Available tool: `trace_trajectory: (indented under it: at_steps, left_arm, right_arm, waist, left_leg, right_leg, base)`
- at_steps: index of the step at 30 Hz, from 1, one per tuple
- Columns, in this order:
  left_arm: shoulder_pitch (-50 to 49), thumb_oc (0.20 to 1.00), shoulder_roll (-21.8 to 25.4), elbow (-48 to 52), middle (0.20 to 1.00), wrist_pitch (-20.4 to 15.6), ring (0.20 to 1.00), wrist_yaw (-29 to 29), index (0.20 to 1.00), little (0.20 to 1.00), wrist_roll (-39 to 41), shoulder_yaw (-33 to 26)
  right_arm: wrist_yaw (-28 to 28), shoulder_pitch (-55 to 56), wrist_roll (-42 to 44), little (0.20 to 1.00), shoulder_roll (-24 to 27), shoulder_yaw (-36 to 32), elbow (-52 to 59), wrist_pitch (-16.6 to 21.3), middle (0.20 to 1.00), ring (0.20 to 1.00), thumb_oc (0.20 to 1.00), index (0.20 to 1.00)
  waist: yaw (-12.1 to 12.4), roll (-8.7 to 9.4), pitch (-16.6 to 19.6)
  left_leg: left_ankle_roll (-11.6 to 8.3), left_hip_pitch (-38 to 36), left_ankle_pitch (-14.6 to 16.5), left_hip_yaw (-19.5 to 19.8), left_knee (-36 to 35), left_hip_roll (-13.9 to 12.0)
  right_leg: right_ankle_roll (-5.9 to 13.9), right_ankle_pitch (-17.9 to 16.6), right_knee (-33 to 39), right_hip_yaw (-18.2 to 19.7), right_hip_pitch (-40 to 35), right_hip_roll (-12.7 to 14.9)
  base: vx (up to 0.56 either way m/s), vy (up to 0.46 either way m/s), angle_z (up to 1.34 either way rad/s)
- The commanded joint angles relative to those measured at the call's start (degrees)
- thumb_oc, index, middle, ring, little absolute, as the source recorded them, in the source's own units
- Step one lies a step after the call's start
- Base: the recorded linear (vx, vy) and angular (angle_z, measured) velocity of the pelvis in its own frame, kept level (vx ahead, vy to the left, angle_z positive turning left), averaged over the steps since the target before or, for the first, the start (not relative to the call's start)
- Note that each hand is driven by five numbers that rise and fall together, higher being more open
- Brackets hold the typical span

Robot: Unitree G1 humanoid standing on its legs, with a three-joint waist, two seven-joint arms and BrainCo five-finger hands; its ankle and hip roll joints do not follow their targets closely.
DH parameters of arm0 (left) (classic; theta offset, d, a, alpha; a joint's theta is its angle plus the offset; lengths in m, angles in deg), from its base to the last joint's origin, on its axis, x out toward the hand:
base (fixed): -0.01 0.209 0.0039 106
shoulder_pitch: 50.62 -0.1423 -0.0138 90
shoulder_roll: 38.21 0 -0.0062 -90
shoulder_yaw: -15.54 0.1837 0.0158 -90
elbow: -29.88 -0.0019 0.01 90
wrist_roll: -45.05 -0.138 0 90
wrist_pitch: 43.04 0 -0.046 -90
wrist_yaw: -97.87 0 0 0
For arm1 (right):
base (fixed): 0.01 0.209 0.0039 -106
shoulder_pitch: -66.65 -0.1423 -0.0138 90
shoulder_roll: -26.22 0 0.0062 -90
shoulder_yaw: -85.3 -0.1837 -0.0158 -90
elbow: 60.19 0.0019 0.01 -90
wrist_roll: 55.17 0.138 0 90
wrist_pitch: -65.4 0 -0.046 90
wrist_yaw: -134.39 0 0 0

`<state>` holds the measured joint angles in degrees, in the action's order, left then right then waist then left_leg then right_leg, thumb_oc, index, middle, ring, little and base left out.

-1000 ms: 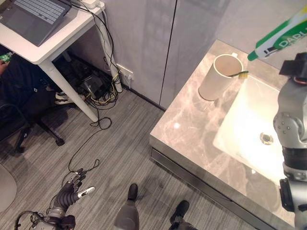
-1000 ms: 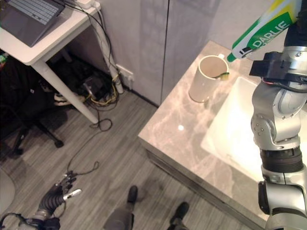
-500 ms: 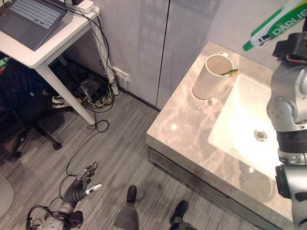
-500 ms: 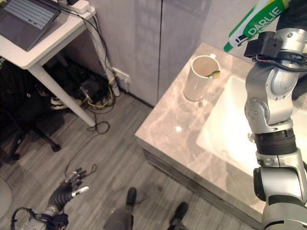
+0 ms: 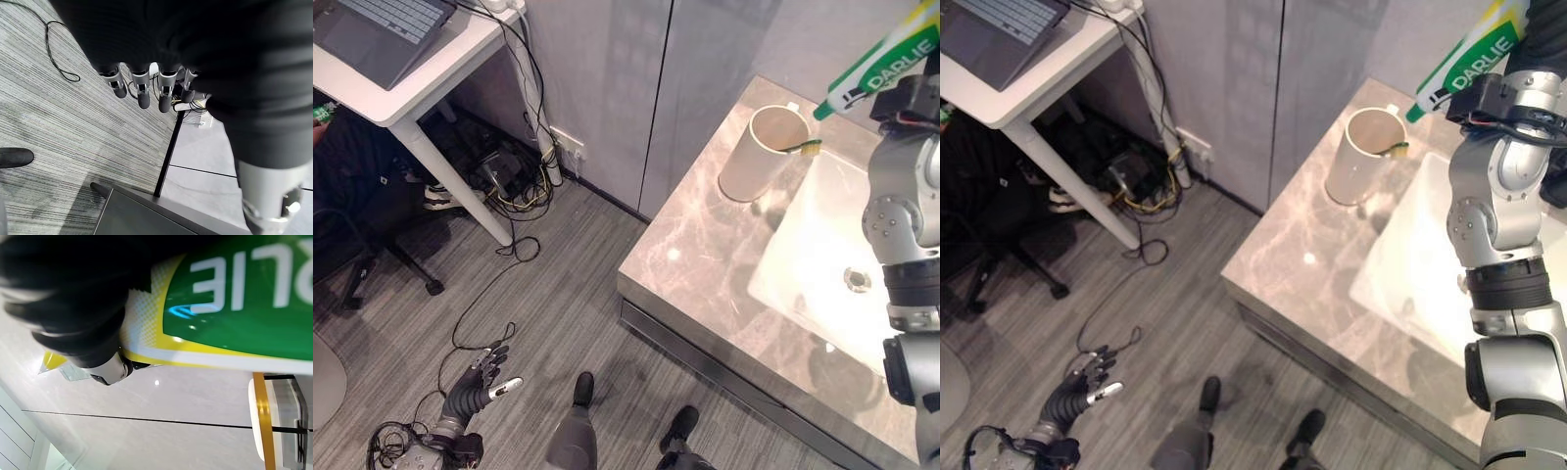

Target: Put brush and paste in cup on sink, flatten towel.

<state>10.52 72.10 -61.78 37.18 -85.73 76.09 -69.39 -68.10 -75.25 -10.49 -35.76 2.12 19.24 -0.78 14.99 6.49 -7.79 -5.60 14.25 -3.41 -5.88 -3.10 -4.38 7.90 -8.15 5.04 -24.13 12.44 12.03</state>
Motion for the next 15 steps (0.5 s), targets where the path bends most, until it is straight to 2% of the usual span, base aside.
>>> trace_trajectory:
  at_steps: [1,9,15]
  left_arm:
    - [-0.07,1.0,4.29,0.82,1.0,-2.73,1.0,0.34,1.0,1.0,-0.57,0.74]
    - [0.86,1.0,1.84,-1.77,1.0,-3.53,1.0,1.93,1.0,1.0,-0.96,0.51]
    - [1.56,1.0,2.09,-1.81,1.0,-3.95,1.0,2.11,1.0,1.0,-2.47,1.4]
  right_arm:
    - [-0.61,-7.39,-2.52,0.2,1.65,-0.23,0.73,2.14,0.2,0.2,0.2,0.2]
    - [-1.12,-5.97,-5.73,0.2,-2.1,-0.58,1.45,1.32,0.2,0.2,0.2,0.2]
    - [-1.21,-5.93,-7.34,0.2,-1.07,-0.89,3.03,1.52,0.2,0.2,0.2,0.2]
  waist:
    - [2.13,1.66,0.84]
    - [2.72,1.12,1.14]
    - [2.94,0.9,1.46]
  left_leg:
    - [0.65,1.44,-1.73,0.41,-1.9,1.92]
    - [0.75,1.5,-1.61,0.41,-1.9,2.15]
    - [0.67,1.52,-1.6,1.14,-1.9,2.48]
  right_leg:
    - [7.04,-2.9,-0.04,-0.11,-5.82,5.07]
    - [7.1,-3.67,-0.04,-0.07,-5.87,5.28]
    - [7.1,-3.8,-0.04,-0.59,-6.47,5.43]
  base:
    - [0.0,0.0,0.0]
    - [0.02,0.005,0.0]
    - [0.01,-0.002,0.02]
